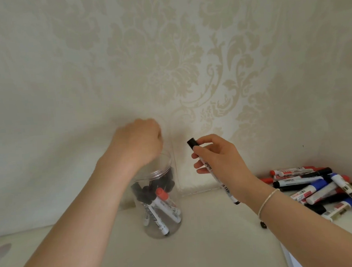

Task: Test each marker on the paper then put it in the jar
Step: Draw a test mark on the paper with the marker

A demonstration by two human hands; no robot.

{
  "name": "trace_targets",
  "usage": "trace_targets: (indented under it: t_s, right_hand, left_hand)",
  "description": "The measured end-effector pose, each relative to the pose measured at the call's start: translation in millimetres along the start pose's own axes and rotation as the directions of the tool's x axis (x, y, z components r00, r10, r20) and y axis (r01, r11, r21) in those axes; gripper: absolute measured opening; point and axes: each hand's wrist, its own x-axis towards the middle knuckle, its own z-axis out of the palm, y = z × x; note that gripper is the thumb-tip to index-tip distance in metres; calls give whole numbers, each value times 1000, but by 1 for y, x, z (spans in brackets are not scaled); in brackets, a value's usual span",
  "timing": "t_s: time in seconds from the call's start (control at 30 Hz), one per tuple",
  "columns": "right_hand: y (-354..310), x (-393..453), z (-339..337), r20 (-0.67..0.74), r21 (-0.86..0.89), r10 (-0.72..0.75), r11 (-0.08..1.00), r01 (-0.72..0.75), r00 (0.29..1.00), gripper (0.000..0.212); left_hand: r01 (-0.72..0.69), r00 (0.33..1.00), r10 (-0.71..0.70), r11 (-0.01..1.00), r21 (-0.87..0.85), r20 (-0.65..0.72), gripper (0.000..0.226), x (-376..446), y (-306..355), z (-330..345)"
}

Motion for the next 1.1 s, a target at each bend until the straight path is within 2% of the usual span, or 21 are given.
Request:
trace_targets:
  t_s: [0.03,0.07,0.1,0.17,0.23,0.27,0.33,0.4,0.43,0.47,0.5,0.53,0.57,0.6,0.63,0.7,0.8,0.93,1.0,1.07,1.1]
  right_hand:
    - [-1,-1,-3,24,6,-3,1000,3,1000,12]
    - [0,-2,-6,46,6,-15,1000,15,999,12]
    - [2,-3,-8,64,-1,-37,999,38,997,12]
    - [3,-7,-14,86,-37,-57,998,60,995,10]
    - [8,-10,-19,96,-98,-49,994,58,994,15]
    - [10,-12,-22,87,-156,-41,986,55,995,18]
    - [21,-12,-32,8,-351,-65,934,64,998,22]
    - [31,-7,-48,-201,-565,-96,824,-36,975,27]
    - [33,-7,-56,-323,-534,-49,834,-140,945,30]
    - [32,-7,-63,-390,-334,101,911,-243,915,32]
    - [28,-8,-69,-342,-50,287,945,-323,895,31]
    - [26,-8,-73,-152,259,440,882,-393,885,27]
    - [22,-12,-75,31,480,466,769,-422,884,24]
    - [17,-16,-74,139,572,410,710,-411,902,22]
    - [15,-17,-72,177,593,341,712,-376,923,22]
    - [12,-19,-67,166,504,261,807,-309,951,28]
    - [13,-17,-64,99,240,223,940,-241,970,34]
    - [15,-19,-65,49,92,154,983,-158,987,21]
    - [13,-21,-68,43,42,118,992,-119,992,20]
    - [11,-25,-76,62,-10,63,998,-62,996,24]
    - [9,-27,-81,86,-21,44,999,-43,995,27]
  left_hand:
    - [-62,983,50,996,-62,-175,20,-5,8,-4]
    - [-149,959,114,981,-122,-258,26,-10,16,-7]
    - [-240,950,202,960,-144,-236,33,-15,26,-8]
    - [-365,931,364,922,-129,-33,39,-21,41,1]
    - [-373,905,400,910,-180,144,33,-19,47,19]
    - [-354,905,391,911,-214,168,32,-17,48,28]
    - [-330,927,355,925,-189,122,35,-14,55,43]
    - [-298,954,293,950,-91,-56,38,-14,65,53]
    - [-267,954,252,960,-79,-161,38,-14,70,57]
    - [-241,948,208,964,-115,-242,36,-15,74,59]
    - [-231,945,173,954,-190,-278,35,-17,78,61]
    - [-234,950,153,926,-297,-270,35,-19,83,63]
    - [-229,963,139,874,-429,-230,35,-20,88,65]
    - [-202,977,126,804,-560,-173,35,-22,92,66]
    - [-155,988,113,728,-668,-106,36,-23,97,69]
    - [-47,995,97,602,-797,14,41,-25,104,71]
    - [105,977,126,410,-906,171,47,-26,109,80]
    - [313,932,143,142,-939,332,51,-31,114,93]
    - [364,915,187,-7,-931,357,49,-35,121,93]
    - [376,904,250,-81,-923,347,51,-37,127,92]
    - [380,894,289,-84,-921,343,50,-38,129,92]
